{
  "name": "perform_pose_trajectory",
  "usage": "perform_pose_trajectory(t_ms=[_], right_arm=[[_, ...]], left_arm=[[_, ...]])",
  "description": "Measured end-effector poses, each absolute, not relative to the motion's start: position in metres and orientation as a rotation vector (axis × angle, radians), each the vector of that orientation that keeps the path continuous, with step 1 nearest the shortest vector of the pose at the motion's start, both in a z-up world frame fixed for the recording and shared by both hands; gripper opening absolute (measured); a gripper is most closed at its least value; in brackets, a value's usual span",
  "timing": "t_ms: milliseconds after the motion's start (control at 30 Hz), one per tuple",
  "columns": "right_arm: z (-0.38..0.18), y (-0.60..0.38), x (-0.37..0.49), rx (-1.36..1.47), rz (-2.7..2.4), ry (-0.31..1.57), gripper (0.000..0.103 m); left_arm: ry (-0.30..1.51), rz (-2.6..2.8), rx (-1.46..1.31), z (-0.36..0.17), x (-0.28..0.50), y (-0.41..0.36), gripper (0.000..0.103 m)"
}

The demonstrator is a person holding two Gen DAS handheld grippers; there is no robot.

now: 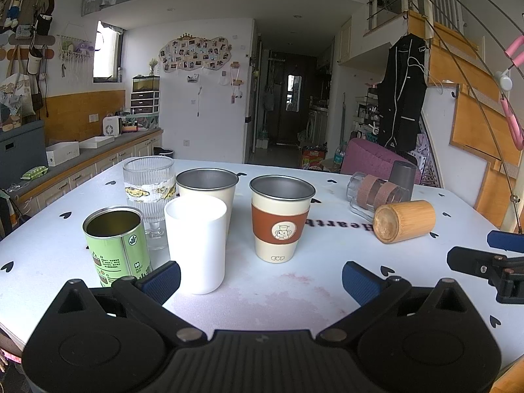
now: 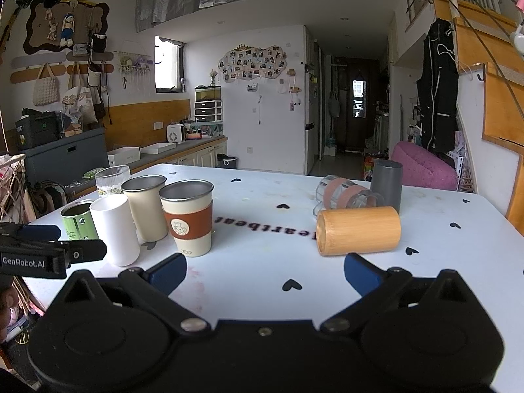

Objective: Flip cup upright

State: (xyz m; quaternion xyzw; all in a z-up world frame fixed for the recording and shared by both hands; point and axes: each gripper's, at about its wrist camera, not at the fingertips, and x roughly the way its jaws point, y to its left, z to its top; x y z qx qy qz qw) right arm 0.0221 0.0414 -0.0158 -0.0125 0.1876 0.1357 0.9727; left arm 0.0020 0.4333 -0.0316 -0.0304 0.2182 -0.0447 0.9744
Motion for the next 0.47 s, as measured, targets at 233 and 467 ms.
perform_pose_trajectory(t_ms=[233,467], right_arm=[[-0.0159,0.0413,0.0221,-0.025,0.274,0.379,0.103],[-0.0155,0.0413,0.0222,-0.025,0.274,0.378,0.103]], left_arm=[[0.437,-0.090,-0.061,-0.0306,0.0015,0.4332,0.103],[0.437,-0.089,-0.059,-0.0296,0.0008,0.4332,0.103]])
